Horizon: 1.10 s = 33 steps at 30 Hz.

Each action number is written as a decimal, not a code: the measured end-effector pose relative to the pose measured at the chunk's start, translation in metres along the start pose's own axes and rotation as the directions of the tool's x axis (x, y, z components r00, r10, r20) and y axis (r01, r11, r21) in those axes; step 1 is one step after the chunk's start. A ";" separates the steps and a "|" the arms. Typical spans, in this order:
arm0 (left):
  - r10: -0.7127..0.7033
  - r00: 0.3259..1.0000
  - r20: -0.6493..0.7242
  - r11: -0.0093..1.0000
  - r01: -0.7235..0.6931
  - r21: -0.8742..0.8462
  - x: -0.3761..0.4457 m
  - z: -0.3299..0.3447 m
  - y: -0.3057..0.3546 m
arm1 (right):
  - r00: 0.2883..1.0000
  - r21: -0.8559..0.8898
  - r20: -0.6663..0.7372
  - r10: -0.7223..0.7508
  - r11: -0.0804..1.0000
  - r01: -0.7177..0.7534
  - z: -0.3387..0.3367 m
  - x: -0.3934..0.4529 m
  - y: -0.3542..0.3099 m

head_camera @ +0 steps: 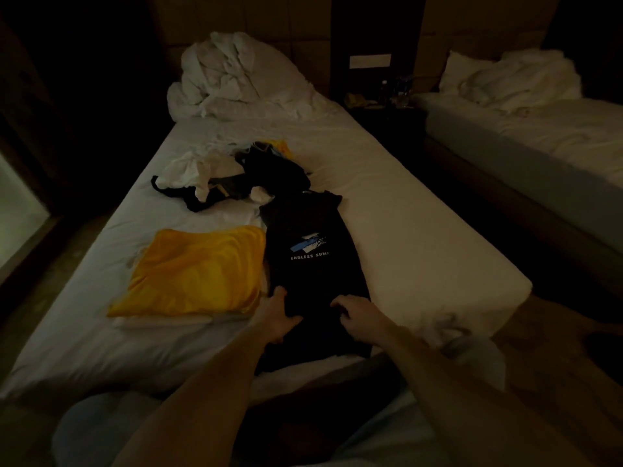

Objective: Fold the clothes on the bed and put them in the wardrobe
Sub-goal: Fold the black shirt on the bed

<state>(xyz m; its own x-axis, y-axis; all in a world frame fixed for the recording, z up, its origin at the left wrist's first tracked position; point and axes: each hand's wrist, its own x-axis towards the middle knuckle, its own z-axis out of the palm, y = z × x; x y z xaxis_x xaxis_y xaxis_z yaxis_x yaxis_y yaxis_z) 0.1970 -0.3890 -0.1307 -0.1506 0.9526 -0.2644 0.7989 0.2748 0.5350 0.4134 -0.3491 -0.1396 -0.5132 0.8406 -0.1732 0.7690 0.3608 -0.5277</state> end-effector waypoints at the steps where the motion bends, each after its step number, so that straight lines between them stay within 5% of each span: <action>1: 0.015 0.998 0.066 0.996 -0.010 -0.087 -0.001 0.000 0.002 | 1.000 0.012 0.009 0.013 1.000 -0.013 0.003 -0.001 0.002; 3: 0.039 0.992 0.119 0.996 -0.028 -0.086 -0.002 -0.003 -0.001 | 1.000 -0.031 0.000 0.016 0.999 -0.016 0.005 -0.006 0.010; 6: 0.190 0.980 0.062 0.932 -0.199 0.304 0.000 -0.014 -0.027 | 0.998 -0.244 -0.043 -0.055 0.969 0.042 0.006 -0.014 0.028; 9: 0.437 0.863 0.256 0.602 -0.491 0.630 0.000 -0.017 -0.049 | 0.990 -0.516 0.052 -0.133 0.845 0.141 0.005 -0.021 0.044; 11: 0.481 0.790 0.381 0.431 -0.591 0.681 -0.002 -0.017 -0.050 | 0.977 -0.646 0.131 -0.166 0.734 0.212 0.005 -0.020 0.051; 16: 0.434 0.758 0.487 0.415 -0.648 0.639 0.006 -0.025 -0.044 | 0.954 -0.748 0.226 -0.195 0.592 0.298 0.010 -0.009 0.054; 25: 0.428 0.796 0.428 0.358 -0.584 0.728 0.012 -0.002 -0.054 | 0.960 -0.725 0.147 -0.238 0.634 0.269 0.023 -0.006 0.057; 29: 0.458 0.821 0.342 0.455 -0.547 0.703 0.010 -0.001 -0.046 | 0.934 -0.704 0.074 -0.349 0.645 0.297 0.020 -0.002 0.058; 31: 0.417 0.889 0.189 0.677 -0.442 0.588 0.012 -0.003 -0.039 | 0.944 -0.612 0.021 -0.329 0.742 0.273 0.008 0.002 0.048; 33: 0.315 0.949 -0.030 0.908 -0.292 0.301 0.019 -0.007 -0.030 | 0.977 -0.414 -0.116 -0.178 0.903 0.115 -0.006 0.009 0.040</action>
<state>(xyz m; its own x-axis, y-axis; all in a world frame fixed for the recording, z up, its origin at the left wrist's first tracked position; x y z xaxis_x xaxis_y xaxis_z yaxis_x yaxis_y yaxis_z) 0.1664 -0.3784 -0.1459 0.0919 0.9941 -0.0583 0.9444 -0.0685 0.3215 0.4419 -0.3247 -0.1572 -0.5943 0.8040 0.0217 0.7929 0.5902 -0.1518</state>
